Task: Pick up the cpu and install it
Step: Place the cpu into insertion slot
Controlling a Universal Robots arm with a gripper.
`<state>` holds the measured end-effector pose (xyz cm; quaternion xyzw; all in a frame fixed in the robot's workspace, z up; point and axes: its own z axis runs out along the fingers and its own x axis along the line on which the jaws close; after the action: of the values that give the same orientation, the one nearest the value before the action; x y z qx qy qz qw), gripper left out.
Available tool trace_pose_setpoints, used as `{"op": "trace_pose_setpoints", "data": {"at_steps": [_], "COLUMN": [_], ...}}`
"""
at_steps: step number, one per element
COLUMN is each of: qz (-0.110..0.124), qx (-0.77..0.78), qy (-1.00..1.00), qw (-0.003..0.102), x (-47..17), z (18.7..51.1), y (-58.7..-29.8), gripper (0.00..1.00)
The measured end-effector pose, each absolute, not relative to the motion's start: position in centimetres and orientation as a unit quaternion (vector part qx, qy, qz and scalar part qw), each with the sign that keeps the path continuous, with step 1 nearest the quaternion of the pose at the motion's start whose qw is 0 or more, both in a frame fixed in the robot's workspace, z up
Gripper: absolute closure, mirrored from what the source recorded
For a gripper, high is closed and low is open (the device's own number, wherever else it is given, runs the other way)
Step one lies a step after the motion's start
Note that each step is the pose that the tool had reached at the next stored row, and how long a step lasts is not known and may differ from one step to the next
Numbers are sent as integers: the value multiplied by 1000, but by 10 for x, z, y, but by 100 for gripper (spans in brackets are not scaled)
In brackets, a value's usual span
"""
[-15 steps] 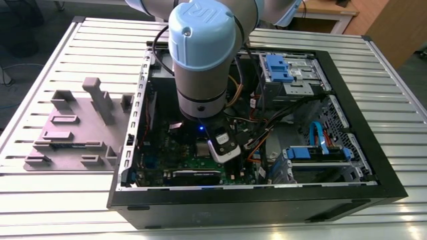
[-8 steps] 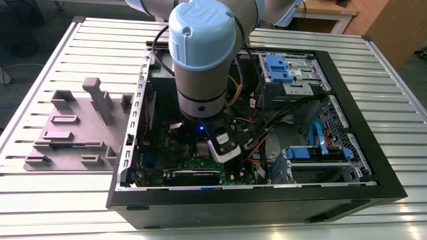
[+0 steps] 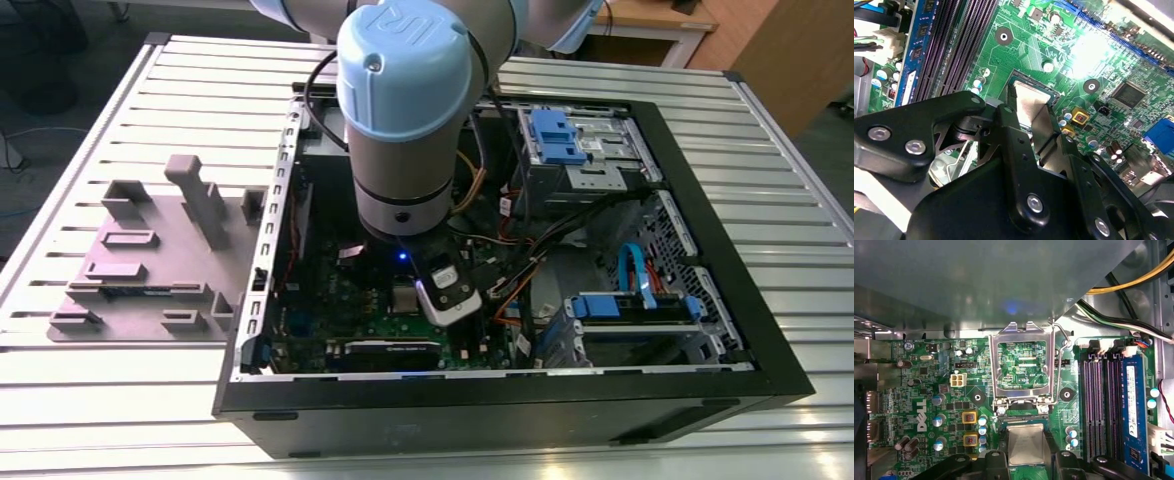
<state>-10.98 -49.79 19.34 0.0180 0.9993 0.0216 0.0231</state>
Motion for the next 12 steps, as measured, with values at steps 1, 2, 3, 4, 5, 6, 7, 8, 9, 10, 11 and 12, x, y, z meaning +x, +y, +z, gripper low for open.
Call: {"op": "trace_pose_setpoints", "data": {"at_steps": [1, 2, 3, 4, 5, 6, 7, 8, 9, 10, 11, 12], "qz": [22, 22, 22, 22, 22, 22, 22, 22, 22, 22, 22, 22], "qx": [18, 18, 18, 18, 18, 18, 18, 17, 17, 17, 17, 17], "qy": [999, 999, 999, 999, 999, 999, 999, 999, 999, 999, 999, 999], "qw": [23, 23, 23, 23, 23, 23, 23, 23, 23, 23, 23, 23], "x": [-110, -110, -110, -110, -110, -110, -110, -110, -110, -110, -110, -110], "z": [193, 193, 193, 193, 193, 193, 193, 193, 193, 193, 193, 193], "y": [-498, -498, -498, -498, -498, -498, -498, -498, -498, -498, -498, -498], "gripper": [62, 62, 62, 62, 62, 61, 55, 55, 49, 49, 49, 49]}}
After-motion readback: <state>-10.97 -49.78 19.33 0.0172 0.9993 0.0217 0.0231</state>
